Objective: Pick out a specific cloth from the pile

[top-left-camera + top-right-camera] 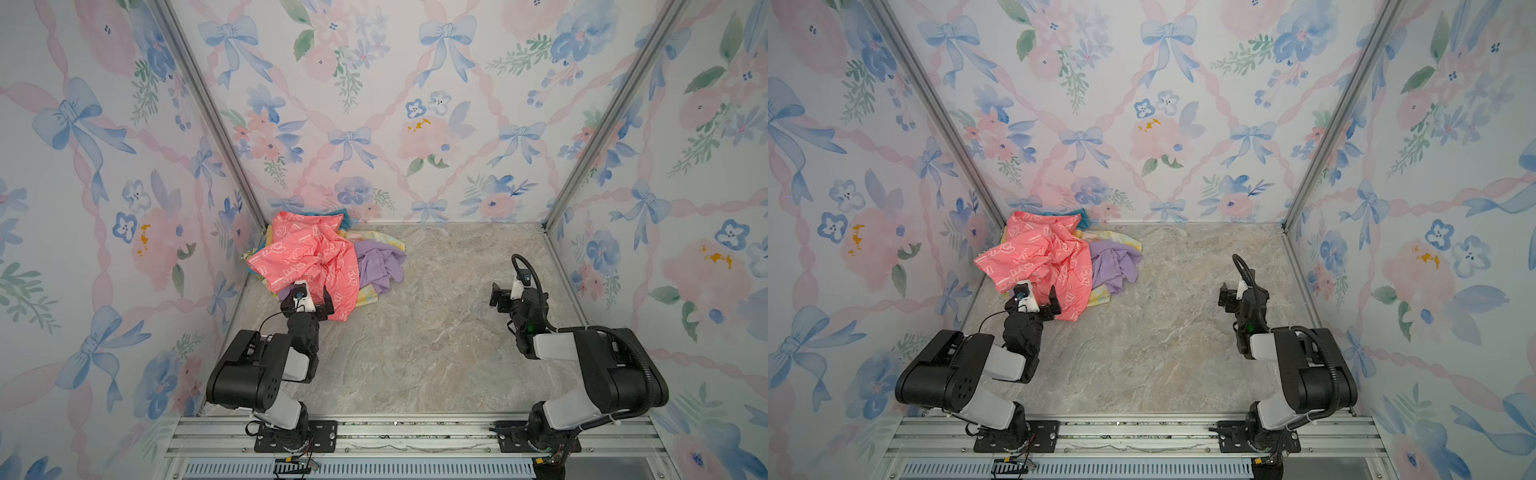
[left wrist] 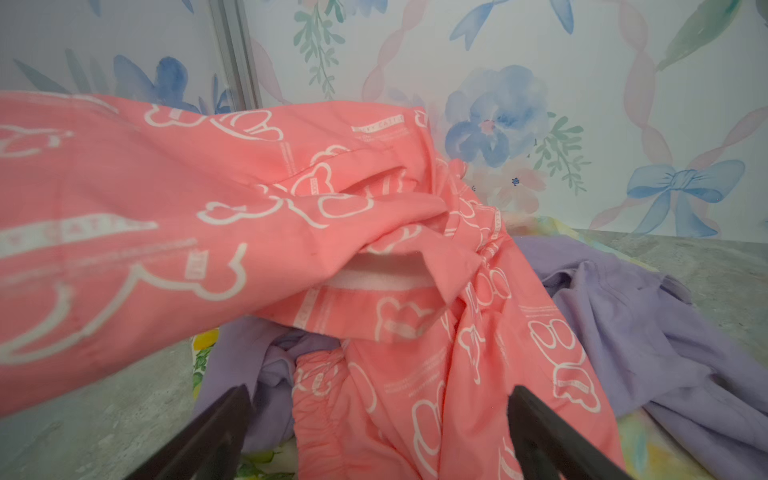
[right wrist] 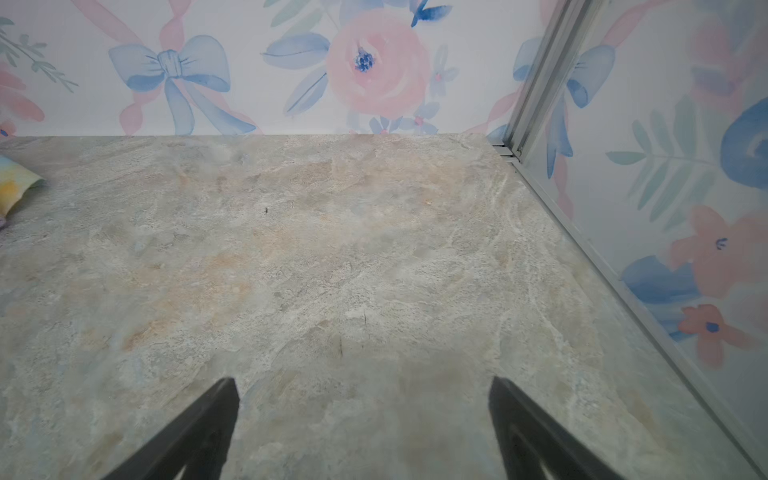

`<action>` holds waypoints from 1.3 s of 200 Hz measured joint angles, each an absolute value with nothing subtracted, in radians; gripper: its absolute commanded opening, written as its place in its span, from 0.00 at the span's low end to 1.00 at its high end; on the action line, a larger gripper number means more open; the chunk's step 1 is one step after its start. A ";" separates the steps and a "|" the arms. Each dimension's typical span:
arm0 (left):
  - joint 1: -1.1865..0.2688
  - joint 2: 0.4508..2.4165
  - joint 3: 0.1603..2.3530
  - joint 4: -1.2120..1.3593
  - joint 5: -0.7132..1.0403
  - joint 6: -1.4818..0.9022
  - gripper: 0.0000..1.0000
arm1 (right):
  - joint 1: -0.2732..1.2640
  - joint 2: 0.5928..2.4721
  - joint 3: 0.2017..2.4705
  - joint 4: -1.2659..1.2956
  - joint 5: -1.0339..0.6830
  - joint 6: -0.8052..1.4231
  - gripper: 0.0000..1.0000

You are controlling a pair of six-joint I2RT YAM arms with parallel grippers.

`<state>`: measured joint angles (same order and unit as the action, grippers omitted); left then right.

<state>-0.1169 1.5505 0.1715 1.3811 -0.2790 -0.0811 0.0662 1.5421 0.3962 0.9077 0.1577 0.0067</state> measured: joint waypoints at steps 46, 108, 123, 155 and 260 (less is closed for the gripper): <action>-0.118 1.551 0.172 1.381 -0.279 -0.078 0.98 | 0.066 1.542 0.396 0.908 0.158 0.007 0.97; -0.118 1.551 0.172 1.381 -0.278 -0.078 0.98 | 0.066 1.542 0.396 0.908 0.158 0.007 0.97; -0.118 1.551 0.172 1.381 -0.278 -0.078 0.98 | 0.066 1.542 0.396 0.908 0.158 0.007 0.97; -0.118 1.551 0.172 1.381 -0.279 -0.078 0.98 | 0.066 1.542 0.396 0.908 0.158 0.007 0.97; -0.125 1.551 0.174 1.359 -0.283 -0.078 0.98 | 0.066 1.542 0.396 0.900 0.157 0.007 0.97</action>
<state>-0.1246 1.5505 0.1741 1.3586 -0.2832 -0.0780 0.0662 1.5421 0.3962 0.9001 0.1574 0.0071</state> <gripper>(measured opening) 0.979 0.970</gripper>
